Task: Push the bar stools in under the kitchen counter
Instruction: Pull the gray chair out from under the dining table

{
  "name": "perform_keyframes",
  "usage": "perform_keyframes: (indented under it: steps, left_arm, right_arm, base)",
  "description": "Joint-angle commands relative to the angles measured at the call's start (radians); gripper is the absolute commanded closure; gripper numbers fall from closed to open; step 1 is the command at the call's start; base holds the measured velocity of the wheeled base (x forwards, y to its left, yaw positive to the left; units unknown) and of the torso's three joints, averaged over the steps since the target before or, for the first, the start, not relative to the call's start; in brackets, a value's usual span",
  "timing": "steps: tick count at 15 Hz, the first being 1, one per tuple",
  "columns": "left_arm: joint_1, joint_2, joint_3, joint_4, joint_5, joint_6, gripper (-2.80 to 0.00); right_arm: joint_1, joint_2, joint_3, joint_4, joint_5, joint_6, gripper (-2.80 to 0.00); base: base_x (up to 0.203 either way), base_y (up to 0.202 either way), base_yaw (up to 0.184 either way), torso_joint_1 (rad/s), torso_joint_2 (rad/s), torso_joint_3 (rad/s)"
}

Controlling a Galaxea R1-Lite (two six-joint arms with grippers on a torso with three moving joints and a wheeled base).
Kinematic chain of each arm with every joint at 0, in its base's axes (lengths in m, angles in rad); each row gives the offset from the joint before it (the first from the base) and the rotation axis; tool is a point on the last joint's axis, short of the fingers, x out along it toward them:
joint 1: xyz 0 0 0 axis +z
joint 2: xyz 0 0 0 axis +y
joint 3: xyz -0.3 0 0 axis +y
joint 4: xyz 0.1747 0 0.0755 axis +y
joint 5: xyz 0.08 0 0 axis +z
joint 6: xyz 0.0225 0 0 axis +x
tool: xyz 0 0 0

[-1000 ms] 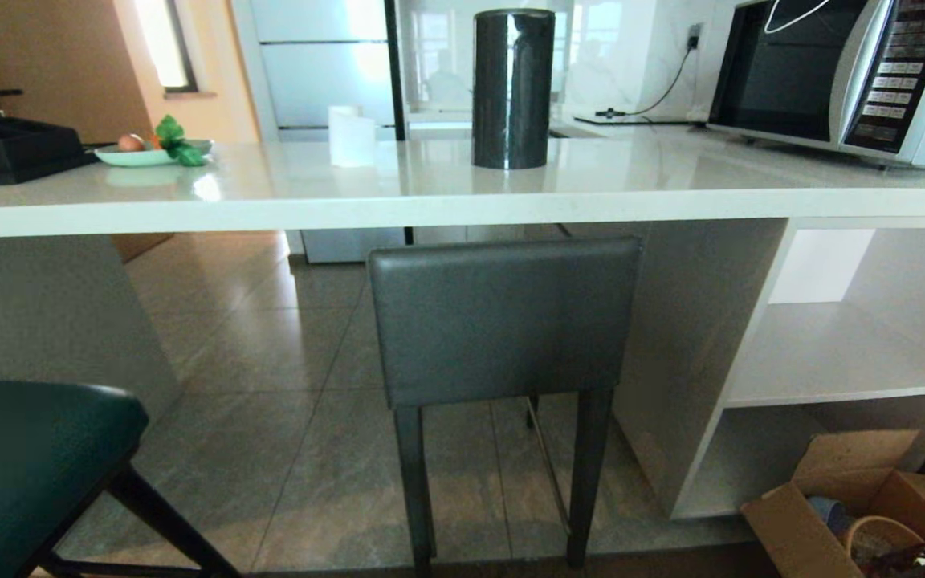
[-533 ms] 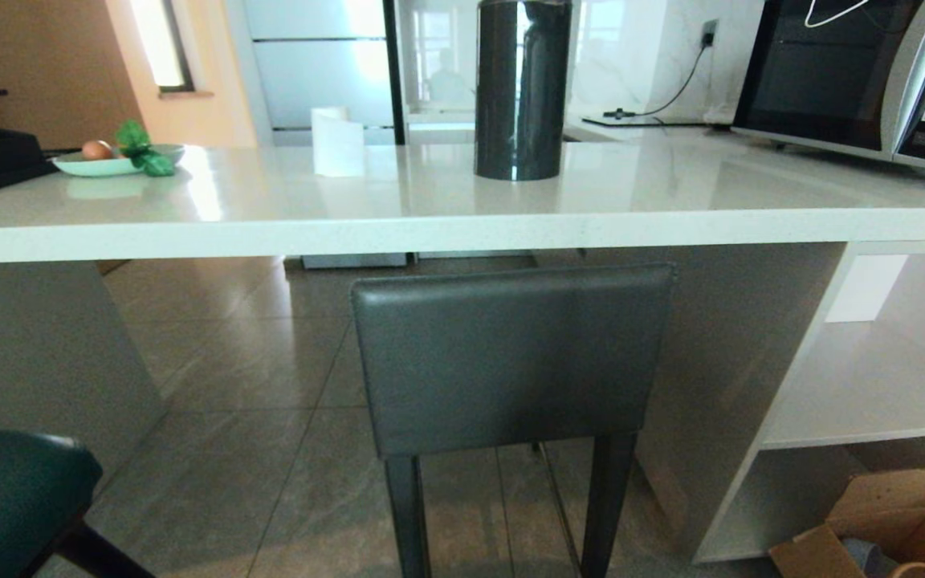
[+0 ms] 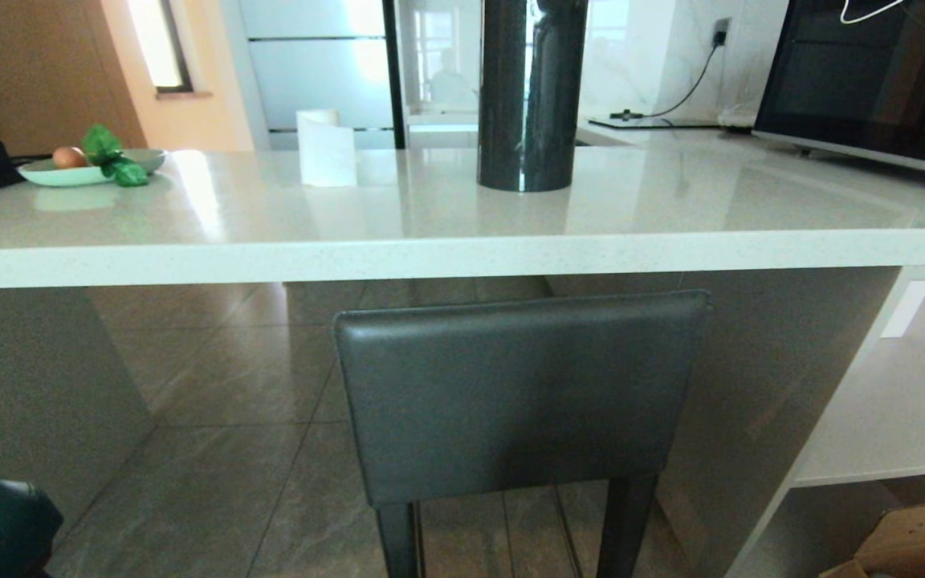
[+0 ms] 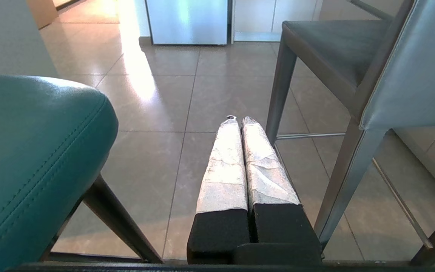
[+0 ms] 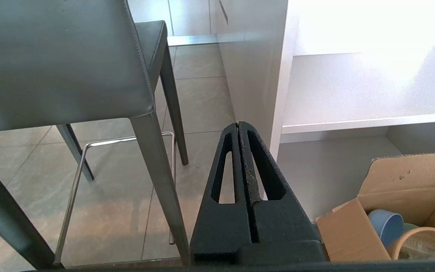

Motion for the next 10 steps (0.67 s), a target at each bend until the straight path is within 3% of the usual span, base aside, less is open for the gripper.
perform_keyframes:
  steps: [1,10]
  left_arm:
    - [0.0,0.001,0.003,-0.001,0.001,0.0,0.0]
    - [0.001,0.0,0.003,0.001,-0.001,0.003,0.0]
  right_arm:
    - [0.0,0.0,0.005,0.0,0.0,-0.001,0.0]
    - [0.0,0.0,0.005,0.0,0.0,0.0,0.0]
  base:
    - [0.0,0.0,0.0,0.0,0.0,0.0]
    - [0.0,0.0,0.0,0.0,0.0,0.0]
